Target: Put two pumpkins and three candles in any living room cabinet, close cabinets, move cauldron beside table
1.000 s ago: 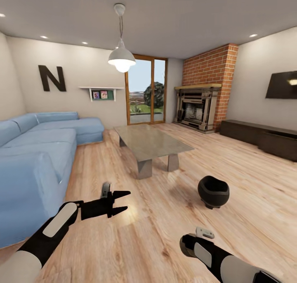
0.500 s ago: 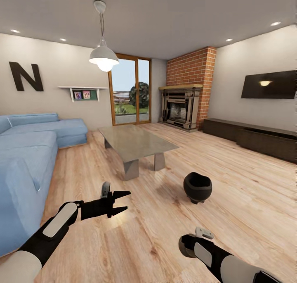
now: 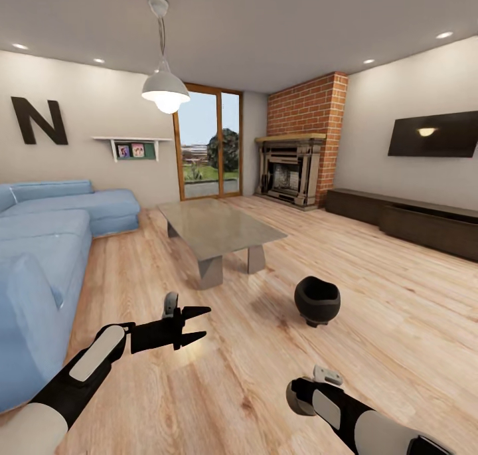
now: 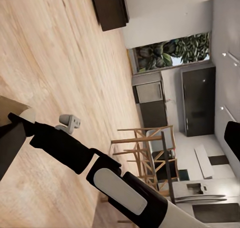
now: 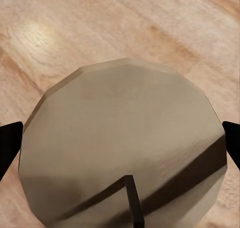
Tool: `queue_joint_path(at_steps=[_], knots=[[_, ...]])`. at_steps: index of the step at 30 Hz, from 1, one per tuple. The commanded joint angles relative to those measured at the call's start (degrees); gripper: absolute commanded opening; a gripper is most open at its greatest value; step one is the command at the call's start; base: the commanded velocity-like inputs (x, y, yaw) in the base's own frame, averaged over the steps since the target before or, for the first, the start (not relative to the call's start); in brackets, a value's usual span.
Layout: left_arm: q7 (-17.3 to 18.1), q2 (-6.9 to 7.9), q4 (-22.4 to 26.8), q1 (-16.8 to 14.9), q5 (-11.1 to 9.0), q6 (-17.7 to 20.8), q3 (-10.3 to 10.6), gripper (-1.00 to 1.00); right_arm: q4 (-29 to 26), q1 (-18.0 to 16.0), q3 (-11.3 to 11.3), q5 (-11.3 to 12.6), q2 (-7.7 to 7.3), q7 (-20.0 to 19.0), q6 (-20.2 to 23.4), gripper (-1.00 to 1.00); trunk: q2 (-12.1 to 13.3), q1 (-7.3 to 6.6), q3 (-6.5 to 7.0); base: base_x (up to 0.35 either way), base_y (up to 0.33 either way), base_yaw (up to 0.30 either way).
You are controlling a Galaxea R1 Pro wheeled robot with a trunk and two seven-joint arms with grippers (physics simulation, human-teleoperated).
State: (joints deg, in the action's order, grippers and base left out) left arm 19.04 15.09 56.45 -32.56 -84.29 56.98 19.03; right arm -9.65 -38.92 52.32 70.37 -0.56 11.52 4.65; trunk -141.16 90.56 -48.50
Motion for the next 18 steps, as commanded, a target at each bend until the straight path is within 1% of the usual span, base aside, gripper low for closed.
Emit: queue_joint_path(at_steps=[1,5,8,10,16,18], knots=[[0.5,0.01,0.0,-0.1,0.4,0.0,0.1,1.0,-0.2,0.0,0.3,0.3,-0.1,0.4,0.2,-1.0,0.4,-0.24,0.11,0.0,0.0,0.0],[0.6,0.09,0.0,-0.1,0.4,0.0,0.1,1.0,-0.2,0.0,0.3,0.3,-0.16,-0.4,0.3,-1.0,2.0,-1.12,0.7,0.0,0.0,-0.039],[0.6,0.05,0.0,-0.1,0.4,0.0,0.1,1.0,-0.2,0.0,0.3,0.3,-0.25,-4.0,0.7,-1.0,3.2,-1.77,1.02,0.0,0.0,-0.113],[0.6,0.04,0.0,-0.1,0.4,0.0,0.1,1.0,-0.2,0.0,0.3,0.3,-0.29,-5.1,0.8,-1.0,4.0,-2.21,1.21,0.0,0.0,-0.132],[0.6,0.03,0.0,-0.1,0.4,0.0,0.1,1.0,-0.2,0.0,0.2,0.3,-0.32,-6.0,0.9,-1.0,6.4,-3.53,1.79,0.0,0.0,-0.156],[0.6,0.03,-0.1,-0.1,0.4,0.0,0.1,1.0,-0.2,0.0,0.2,0.3,-0.32,-6.0,0.8,-1.0,6.4,-3.53,1.62,0.0,0.0,-0.168]])
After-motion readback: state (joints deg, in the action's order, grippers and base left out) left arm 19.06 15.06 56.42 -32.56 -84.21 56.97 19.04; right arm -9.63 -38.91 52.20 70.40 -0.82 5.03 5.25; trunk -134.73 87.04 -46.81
